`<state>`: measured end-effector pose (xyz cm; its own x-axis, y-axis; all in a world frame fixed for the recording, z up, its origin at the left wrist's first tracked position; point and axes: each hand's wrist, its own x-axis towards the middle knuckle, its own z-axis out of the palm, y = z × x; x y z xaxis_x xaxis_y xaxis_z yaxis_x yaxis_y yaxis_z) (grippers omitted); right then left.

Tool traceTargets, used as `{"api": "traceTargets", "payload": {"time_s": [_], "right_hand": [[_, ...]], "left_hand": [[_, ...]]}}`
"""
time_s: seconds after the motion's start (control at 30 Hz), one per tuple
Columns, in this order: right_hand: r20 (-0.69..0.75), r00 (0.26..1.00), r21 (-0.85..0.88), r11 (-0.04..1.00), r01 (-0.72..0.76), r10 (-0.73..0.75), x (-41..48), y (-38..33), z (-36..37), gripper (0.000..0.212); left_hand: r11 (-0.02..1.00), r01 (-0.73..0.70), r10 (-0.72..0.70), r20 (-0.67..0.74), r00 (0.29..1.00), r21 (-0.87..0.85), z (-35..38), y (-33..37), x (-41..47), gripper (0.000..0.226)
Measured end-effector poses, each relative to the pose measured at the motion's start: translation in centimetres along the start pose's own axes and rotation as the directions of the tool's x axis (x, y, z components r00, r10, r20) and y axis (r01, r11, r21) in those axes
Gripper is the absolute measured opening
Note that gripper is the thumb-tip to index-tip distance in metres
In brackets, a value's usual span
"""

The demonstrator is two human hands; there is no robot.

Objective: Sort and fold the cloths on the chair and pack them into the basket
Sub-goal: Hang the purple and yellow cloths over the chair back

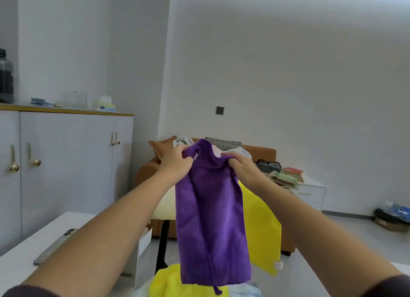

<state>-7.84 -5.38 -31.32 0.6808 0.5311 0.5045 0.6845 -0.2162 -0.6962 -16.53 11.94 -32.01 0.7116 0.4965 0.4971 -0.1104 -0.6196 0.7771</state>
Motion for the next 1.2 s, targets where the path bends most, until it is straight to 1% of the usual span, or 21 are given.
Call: {"api": "traceTargets", "payload": {"time_s": [0.07,0.13,0.2,0.3,0.37,0.4,0.43,0.47,0.5,0.53,0.57,0.63,0.67,0.73,0.77,0.83,0.9,0.93,1.0,1.1,1.2], "right_hand": [[0.034,0.999,-0.085,0.996,0.039,-0.036,2.5,1.6,1.5,0.034],[0.048,0.996,-0.156,0.985,0.076,-0.069,4.8,3.0,3.2,0.035],[0.065,0.993,-0.222,0.969,0.113,-0.101,7.1,4.5,5.0,0.037],[0.047,0.990,-0.258,0.956,0.142,-0.134,10.5,6.8,8.0,0.040],[0.075,0.993,-0.277,0.955,0.104,-0.086,12.1,8.7,9.8,0.050],[0.118,0.993,-0.334,0.940,0.070,-0.032,12.7,9.9,10.6,0.056],[0.164,0.986,-0.438,0.897,0.051,0.024,13.2,11.2,11.4,0.061],[0.190,0.981,-0.555,0.829,0.064,0.051,13.6,12.6,12.1,0.063],[0.193,0.981,-0.656,0.748,0.099,0.039,13.9,13.8,12.7,0.064],[0.181,0.983,-0.719,0.684,0.127,0.008,14.2,14.7,13.1,0.064],[0.167,0.986,-0.749,0.648,0.140,-0.020,14.4,15.3,13.4,0.063],[0.164,0.985,-0.757,0.633,0.161,-0.055,14.8,15.7,13.7,0.060],[0.172,0.983,-0.745,0.645,0.172,-0.065,14.7,15.7,13.7,0.059],[0.163,0.982,-0.686,0.704,0.184,-0.099,14.1,15.4,13.5,0.056],[0.132,0.983,-0.651,0.736,0.185,-0.130,13.6,15.1,13.2,0.055],[0.038,0.975,-0.603,0.773,0.197,-0.218,11.9,14.4,12.3,0.051],[-0.032,0.959,-0.574,0.790,0.213,-0.282,9.6,13.2,11.2,0.048],[-0.047,0.958,-0.559,0.803,0.208,-0.282,8.2,12.6,10.7,0.046],[-0.039,0.973,-0.534,0.827,0.173,-0.228,5.0,11.8,9.6,0.044],[0.034,0.992,-0.525,0.842,0.121,-0.122,-0.1,11.6,8.5,0.044],[0.145,0.989,-0.536,0.842,0.059,0.023,-5.6,11.6,7.9,0.043]], "left_hand": [[0.993,-0.046,0.041,0.046,0.998,0.113,0.5,-1.7,1.6,0.051],[0.962,-0.093,0.070,0.096,0.993,0.255,1.2,-4.0,3.4,0.062],[0.920,-0.119,0.081,0.114,0.990,0.373,2.0,-6.3,5.4,0.069],[0.851,-0.142,0.103,0.103,0.989,0.506,3.3,-9.5,8.2,0.073],[0.796,-0.137,0.073,0.130,0.989,0.590,4.5,-11.7,9.7,0.074],[0.770,-0.120,0.031,0.150,0.988,0.627,5.3,-13.0,10.3,0.074],[0.738,-0.092,-0.019,0.157,0.987,0.668,6.0,-14.2,10.8,0.072],[0.696,-0.068,-0.049,0.142,0.989,0.715,6.6,-15.2,11.1,0.069],[0.649,-0.060,-0.042,0.115,0.993,0.758,7.1,-15.8,11.4,0.065],[0.606,-0.070,-0.010,0.095,0.995,0.792,7.4,-16.3,11.7,0.060],[0.578,-0.089,0.026,0.091,0.996,0.811,7.7,-16.5,11.9,0.054],[0.567,-0.110,0.050,0.099,0.994,0.816,8.1,-16.8,12.0,0.046],[0.570,-0.099,0.044,0.090,0.995,0.816,8.2,-16.8,11.9,0.046],[0.554,-0.072,0.054,0.051,0.997,0.829,8.2,-16.6,11.2,0.047],[0.543,-0.075,0.095,0.028,0.995,0.836,8.2,-16.5,10.6,0.049],[0.567,-0.127,0.247,-0.021,0.969,0.814,8.4,-16.0,9.1,0.046],[0.598,-0.217,0.412,-0.064,0.909,0.772,8.5,-15.1,6.9,0.037],[0.597,-0.248,0.458,-0.070,0.886,0.763,8.6,-14.8,5.6,0.035],[0.589,-0.280,0.449,-0.018,0.893,0.758,8.8,-14.1,2.5,0.032],[0.613,-0.298,0.346,0.091,0.934,0.732,9.2,-13.5,-2.5,0.027],[0.656,-0.318,0.240,0.210,0.948,0.685,9.1,-12.9,-7.6,0.019]]}}
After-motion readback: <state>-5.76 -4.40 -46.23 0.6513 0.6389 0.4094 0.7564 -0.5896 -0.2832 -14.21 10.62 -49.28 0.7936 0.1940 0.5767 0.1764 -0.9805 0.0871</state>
